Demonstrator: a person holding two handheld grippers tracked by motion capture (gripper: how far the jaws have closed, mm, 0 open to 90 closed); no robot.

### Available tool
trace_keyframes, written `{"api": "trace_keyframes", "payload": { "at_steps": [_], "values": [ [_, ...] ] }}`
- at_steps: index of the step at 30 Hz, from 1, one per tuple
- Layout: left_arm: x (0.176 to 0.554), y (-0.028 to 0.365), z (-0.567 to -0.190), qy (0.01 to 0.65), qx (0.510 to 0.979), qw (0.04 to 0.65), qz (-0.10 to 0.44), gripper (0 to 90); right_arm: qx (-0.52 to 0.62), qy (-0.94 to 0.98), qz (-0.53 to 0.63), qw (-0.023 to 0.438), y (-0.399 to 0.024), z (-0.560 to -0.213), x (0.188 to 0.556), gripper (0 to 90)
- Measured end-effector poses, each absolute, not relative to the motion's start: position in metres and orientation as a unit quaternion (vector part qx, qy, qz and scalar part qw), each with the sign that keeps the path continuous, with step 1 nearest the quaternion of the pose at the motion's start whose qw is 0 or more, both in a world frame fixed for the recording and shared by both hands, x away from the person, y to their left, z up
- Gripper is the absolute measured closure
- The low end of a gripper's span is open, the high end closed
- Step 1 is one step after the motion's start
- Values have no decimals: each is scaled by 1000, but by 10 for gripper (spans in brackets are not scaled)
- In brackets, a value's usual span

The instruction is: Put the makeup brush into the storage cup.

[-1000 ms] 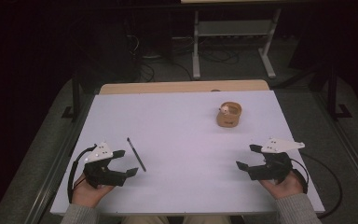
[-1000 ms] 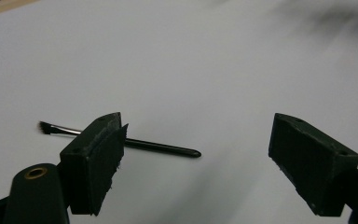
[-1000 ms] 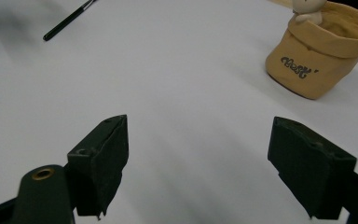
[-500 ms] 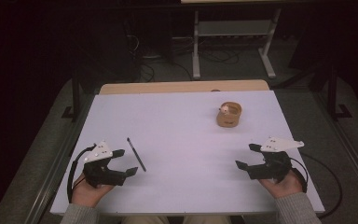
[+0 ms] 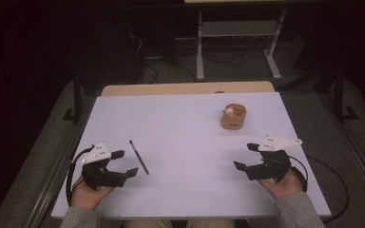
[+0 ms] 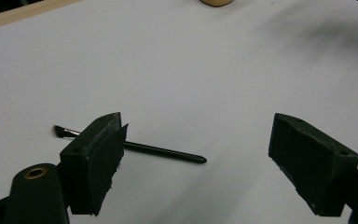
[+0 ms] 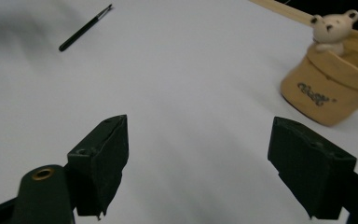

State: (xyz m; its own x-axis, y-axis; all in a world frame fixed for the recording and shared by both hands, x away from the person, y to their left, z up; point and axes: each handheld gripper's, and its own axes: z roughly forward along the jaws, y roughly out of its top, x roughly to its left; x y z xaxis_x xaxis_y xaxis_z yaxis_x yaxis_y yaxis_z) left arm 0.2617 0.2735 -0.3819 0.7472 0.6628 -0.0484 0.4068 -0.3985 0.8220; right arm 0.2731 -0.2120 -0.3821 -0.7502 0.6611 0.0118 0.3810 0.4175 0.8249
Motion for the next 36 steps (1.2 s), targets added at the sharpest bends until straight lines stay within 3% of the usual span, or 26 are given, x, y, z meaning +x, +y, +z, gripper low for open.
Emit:
{"api": "trace_keyframes", "payload": {
  "at_steps": [36],
  "values": [
    [260,275,-379,319,823,449,139,176,252,881,394,73,-103,-344,337,182]
  ]
}}
